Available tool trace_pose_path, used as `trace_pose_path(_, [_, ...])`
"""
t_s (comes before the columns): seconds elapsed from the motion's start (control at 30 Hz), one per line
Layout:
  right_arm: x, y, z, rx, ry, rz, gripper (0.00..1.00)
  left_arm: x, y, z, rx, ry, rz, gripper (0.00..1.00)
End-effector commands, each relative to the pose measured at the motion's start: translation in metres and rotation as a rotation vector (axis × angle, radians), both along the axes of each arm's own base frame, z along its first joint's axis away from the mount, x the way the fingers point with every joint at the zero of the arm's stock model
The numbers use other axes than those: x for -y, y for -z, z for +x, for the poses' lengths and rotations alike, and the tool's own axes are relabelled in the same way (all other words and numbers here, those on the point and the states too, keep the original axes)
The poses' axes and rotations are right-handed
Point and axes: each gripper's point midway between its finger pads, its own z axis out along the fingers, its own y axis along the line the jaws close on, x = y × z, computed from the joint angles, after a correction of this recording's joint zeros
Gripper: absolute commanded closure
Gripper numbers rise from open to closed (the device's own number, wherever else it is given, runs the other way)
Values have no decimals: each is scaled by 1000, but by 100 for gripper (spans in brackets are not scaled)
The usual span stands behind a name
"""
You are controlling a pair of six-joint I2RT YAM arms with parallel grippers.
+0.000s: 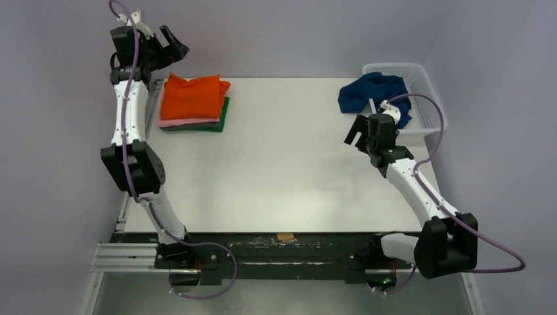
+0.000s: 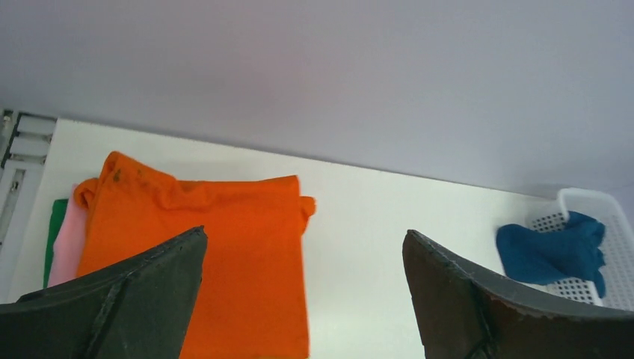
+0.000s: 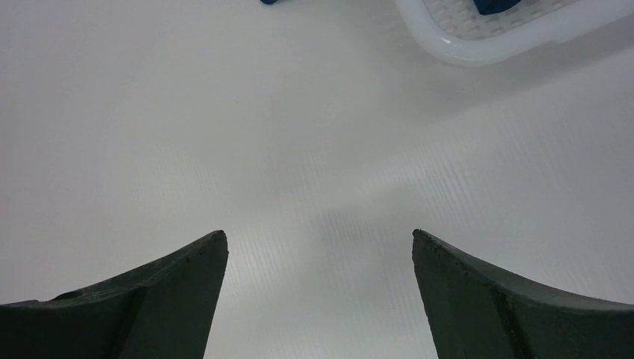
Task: Fold and stack the t-shirts
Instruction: Reset both arms
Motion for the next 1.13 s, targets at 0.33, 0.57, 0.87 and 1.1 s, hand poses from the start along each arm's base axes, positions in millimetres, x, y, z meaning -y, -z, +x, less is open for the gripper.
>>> trace_pose_path(0.33, [-11,-4,-43,54,-42,109,6,179,50,-207,-82,151,77,0])
trace_pose_path(0.57, [-2,10,-66,56,-16,100,6,204,155,-320,-258,194,151,0])
trace_pose_path(0.87, [8,6,-93,136,31,124,5,175,157,-350,-260,125,180,0])
trace_pose_path(1.1, [15,-4,-102,182,54,111,4,154,154,-357,-227,48,194,0])
